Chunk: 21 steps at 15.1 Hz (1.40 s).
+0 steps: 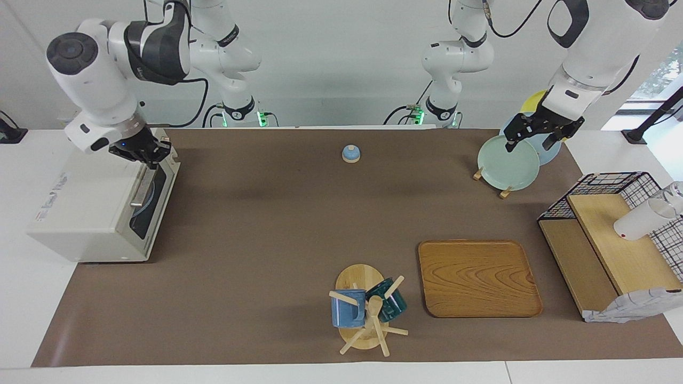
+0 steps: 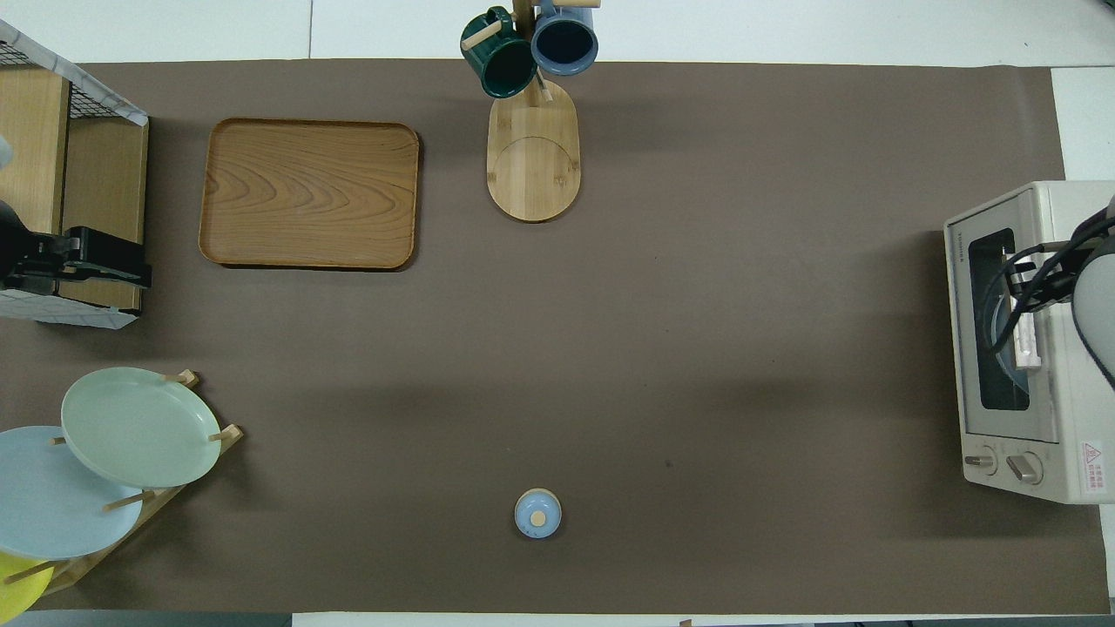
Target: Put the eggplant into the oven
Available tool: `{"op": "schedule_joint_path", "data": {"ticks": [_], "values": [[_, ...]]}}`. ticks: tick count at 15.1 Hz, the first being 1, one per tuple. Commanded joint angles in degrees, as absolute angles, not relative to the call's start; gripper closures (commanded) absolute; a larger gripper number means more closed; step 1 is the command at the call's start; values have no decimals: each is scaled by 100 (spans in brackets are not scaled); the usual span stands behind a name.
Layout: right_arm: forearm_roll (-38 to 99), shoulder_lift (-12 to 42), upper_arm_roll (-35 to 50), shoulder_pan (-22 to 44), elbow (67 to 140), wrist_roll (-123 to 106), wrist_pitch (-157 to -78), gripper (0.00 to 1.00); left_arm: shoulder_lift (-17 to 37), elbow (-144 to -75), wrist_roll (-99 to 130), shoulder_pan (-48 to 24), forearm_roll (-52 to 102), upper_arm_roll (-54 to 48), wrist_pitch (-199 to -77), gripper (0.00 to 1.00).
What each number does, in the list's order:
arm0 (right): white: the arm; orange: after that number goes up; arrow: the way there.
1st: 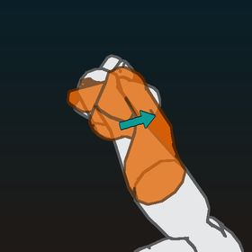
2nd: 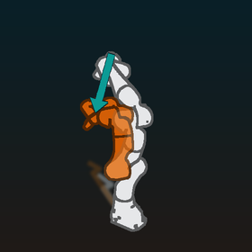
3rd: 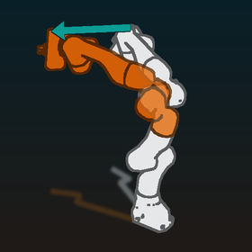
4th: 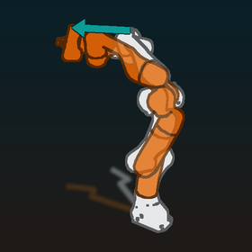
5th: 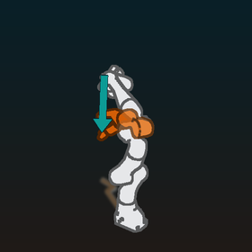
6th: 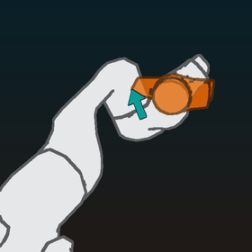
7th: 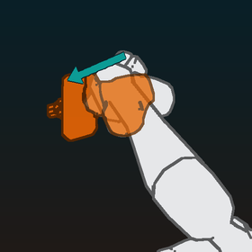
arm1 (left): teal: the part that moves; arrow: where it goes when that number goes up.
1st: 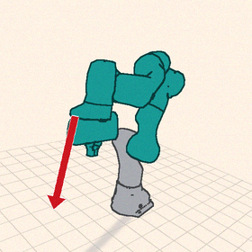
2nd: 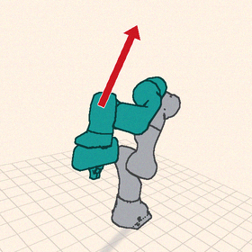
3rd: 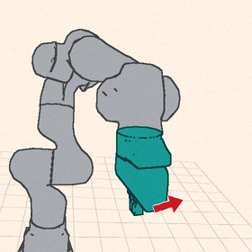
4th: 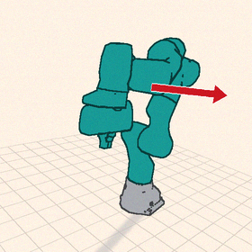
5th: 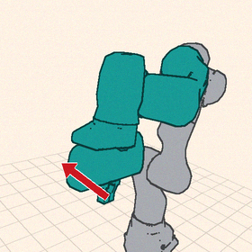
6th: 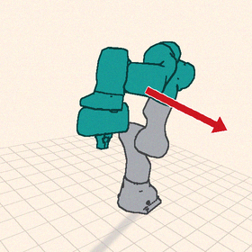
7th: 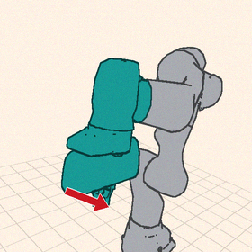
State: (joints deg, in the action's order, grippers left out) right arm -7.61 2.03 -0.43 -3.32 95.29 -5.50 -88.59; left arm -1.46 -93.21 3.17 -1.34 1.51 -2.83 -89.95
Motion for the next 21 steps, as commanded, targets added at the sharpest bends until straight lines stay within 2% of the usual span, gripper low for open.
{"op": "schedule_joint_path", "data": {"ticks": [1,2,3,4,5,11,17,21], "values": [[-459,352,-9,-343,9334,-537,-8867,99,-237,-9352,325,-123,62,-290,-8956,0],[-300,352,-9,-273,9351,-336,-8990,97,-237,-9352,325,-123,62,-290,-8956,0],[-255,343,-9,-220,9386,-134,-9052,70,-237,-9352,325,-123,62,-290,-8956,0],[-255,325,-9,-211,9456,-80,-9105,9,-237,-9352,325,-123,62,-290,-8956,0],[-246,273,9,-194,9588,-79,-9123,0,-237,-9352,325,-123,62,-290,-8956,0],[-202,176,9,-97,9581,-132,-9088,0,-237,-9352,325,-123,62,-290,-8956,0],[-211,-298,-114,-53,9659,-272,-9079,0,-237,-9352,325,-123,62,-290,-8956,0],[-202,-273,-79,-70,9606,-264,-9175,0,-237,-9352,325,-123,62,-290,-8956,0]]}}
